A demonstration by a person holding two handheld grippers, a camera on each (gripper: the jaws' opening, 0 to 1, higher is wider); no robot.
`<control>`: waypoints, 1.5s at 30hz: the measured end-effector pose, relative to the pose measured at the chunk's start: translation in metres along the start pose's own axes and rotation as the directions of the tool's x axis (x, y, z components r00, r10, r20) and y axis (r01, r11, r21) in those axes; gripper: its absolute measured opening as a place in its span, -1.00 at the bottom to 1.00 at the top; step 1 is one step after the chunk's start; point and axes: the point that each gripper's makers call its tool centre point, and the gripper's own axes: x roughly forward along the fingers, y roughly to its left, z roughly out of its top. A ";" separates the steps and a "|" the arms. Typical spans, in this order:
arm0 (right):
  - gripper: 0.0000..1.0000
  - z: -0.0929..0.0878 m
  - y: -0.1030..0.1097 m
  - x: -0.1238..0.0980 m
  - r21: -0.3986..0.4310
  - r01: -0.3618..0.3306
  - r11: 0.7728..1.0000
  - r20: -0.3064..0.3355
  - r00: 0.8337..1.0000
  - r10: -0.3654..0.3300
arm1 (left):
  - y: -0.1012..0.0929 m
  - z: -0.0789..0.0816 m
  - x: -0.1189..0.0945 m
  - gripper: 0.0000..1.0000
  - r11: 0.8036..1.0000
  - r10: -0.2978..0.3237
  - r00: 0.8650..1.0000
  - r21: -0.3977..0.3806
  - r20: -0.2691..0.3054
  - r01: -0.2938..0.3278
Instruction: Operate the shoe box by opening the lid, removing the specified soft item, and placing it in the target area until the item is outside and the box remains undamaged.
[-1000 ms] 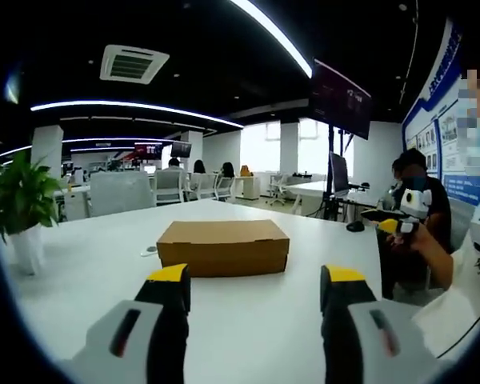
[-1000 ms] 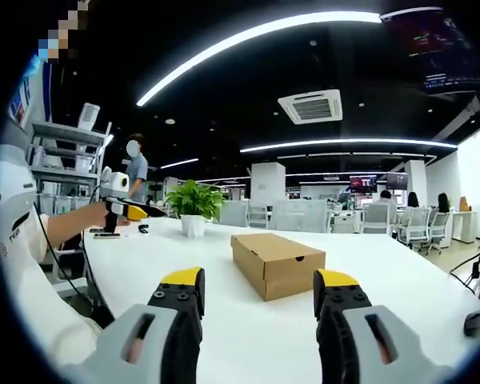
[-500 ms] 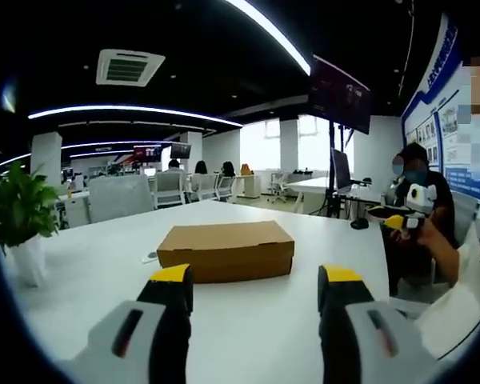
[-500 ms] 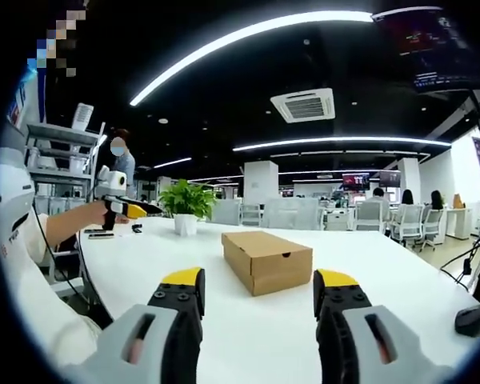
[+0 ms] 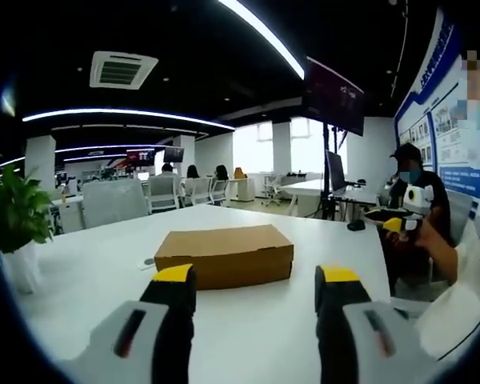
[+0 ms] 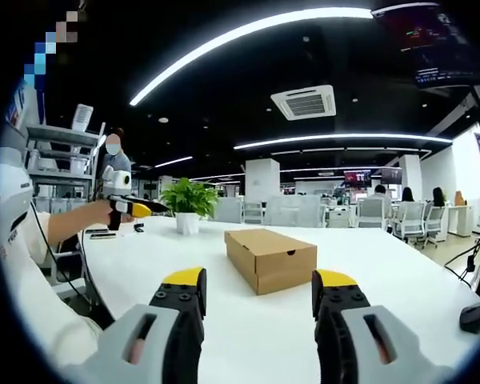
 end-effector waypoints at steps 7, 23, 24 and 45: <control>0.08 -0.003 0.005 0.002 -0.008 -0.010 1.000 -0.011 1.000 0.010 | 0.008 0.008 0.001 0.29 1.000 0.011 1.000 -0.008 0.001 -0.011; 0.07 -0.003 -0.001 -0.001 0.007 0.016 1.000 -0.009 1.000 -0.016 | 0.021 0.007 0.009 0.37 0.999 0.018 1.000 -0.050 -0.001 -0.018; 0.07 -0.003 -0.001 -0.001 0.002 0.016 1.000 -0.001 1.000 -0.016 | 0.020 0.006 0.009 0.37 0.999 0.011 1.000 -0.045 -0.002 -0.011; 0.09 -0.001 -0.008 -0.005 0.002 0.035 0.999 -0.008 0.999 -0.035 | 0.032 -0.010 0.044 0.47 0.999 -0.010 0.999 -0.049 -0.044 0.008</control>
